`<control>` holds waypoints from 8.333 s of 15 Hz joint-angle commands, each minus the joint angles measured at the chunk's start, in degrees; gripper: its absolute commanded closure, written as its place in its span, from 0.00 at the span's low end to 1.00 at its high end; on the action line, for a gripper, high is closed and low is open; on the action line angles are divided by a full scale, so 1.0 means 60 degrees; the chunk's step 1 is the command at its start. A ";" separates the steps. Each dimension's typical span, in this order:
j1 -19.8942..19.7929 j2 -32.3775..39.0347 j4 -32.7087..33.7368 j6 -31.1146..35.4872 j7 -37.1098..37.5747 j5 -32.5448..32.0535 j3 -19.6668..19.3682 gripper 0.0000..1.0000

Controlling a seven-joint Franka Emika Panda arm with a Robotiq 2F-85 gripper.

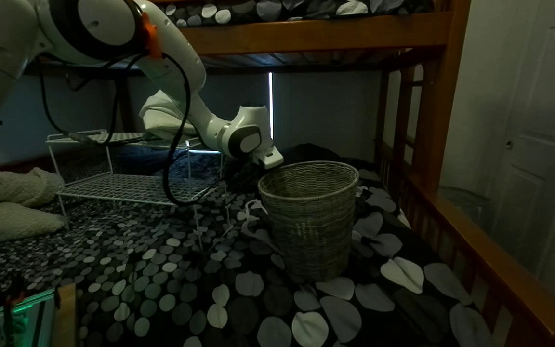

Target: Put the white coat hanger in the basket

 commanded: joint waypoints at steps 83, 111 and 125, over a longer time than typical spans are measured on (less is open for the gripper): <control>0.0497 0.7940 1.3017 0.3085 0.0475 0.2325 0.2915 0.97; 0.4508 0.3810 0.6315 0.2203 0.4097 0.3149 -0.8368 0.97; 0.5070 0.3291 0.5971 0.1430 0.5238 -0.0942 -0.9454 0.97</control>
